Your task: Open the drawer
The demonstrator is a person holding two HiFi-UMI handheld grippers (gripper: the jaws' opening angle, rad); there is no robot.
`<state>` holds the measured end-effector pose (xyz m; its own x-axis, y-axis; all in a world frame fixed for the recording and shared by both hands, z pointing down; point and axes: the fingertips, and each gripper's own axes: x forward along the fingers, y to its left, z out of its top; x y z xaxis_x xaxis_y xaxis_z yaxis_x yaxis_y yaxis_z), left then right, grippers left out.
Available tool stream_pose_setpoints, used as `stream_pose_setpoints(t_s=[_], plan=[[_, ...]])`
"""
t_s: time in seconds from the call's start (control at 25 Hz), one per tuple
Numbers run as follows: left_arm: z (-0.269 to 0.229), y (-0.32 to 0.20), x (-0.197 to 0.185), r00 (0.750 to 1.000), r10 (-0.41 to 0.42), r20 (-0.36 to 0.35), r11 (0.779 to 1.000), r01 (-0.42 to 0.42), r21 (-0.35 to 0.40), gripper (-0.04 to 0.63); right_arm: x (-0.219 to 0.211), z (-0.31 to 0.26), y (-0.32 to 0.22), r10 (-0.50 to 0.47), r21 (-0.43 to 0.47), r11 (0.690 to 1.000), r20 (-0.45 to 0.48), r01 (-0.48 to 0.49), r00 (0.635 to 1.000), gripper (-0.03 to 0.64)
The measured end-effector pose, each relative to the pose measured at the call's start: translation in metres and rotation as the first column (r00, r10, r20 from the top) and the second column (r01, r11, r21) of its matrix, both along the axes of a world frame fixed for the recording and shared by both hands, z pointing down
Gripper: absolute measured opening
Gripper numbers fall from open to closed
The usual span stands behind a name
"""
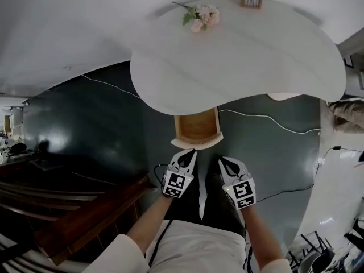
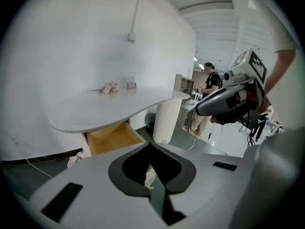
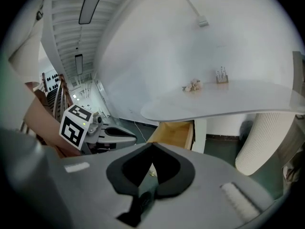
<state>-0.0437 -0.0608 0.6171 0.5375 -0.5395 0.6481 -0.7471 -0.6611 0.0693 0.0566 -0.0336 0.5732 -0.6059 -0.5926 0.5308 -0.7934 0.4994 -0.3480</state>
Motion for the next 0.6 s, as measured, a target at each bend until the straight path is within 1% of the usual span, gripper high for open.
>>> stream_pose_setpoints(t_s=[0.16,0.2,0.28,0.36,0.48,0.6], plan=[[-0.044,-0.01,-0.007,0.999,-0.032,-0.015,0.999,0.032,0.01,0.006,0.0,-0.043,-0.012,-0.005,0.019,1.0,0.013,0.005,1.0,0.011],[-0.054,-0.012,-0.009,0.998,-0.052,-0.031,0.999,0.052,0.002,0.006,0.001,-0.05,-0.013,-0.007,0.018,1.0,0.008,0.007,1.0,0.011],[-0.074,-0.015,-0.011,0.991,-0.102,-0.088,0.994,0.099,-0.038,0.006,0.004,-0.061,-0.015,-0.007,0.013,1.0,0.004,0.007,1.0,0.011],[-0.094,-0.019,-0.013,0.982,-0.133,-0.135,0.99,0.124,-0.067,0.006,0.005,-0.074,-0.021,-0.013,0.014,1.0,0.005,0.013,1.0,0.011],[-0.127,-0.016,-0.015,0.978,-0.139,-0.153,0.99,0.135,-0.041,0.006,0.006,-0.1,-0.02,-0.045,0.043,0.998,-0.002,0.045,0.999,0.011],[-0.163,0.002,-0.019,0.977,-0.137,-0.163,0.99,0.138,-0.006,0.006,0.008,-0.134,-0.006,-0.064,0.072,0.995,-0.006,0.065,0.998,0.011]])
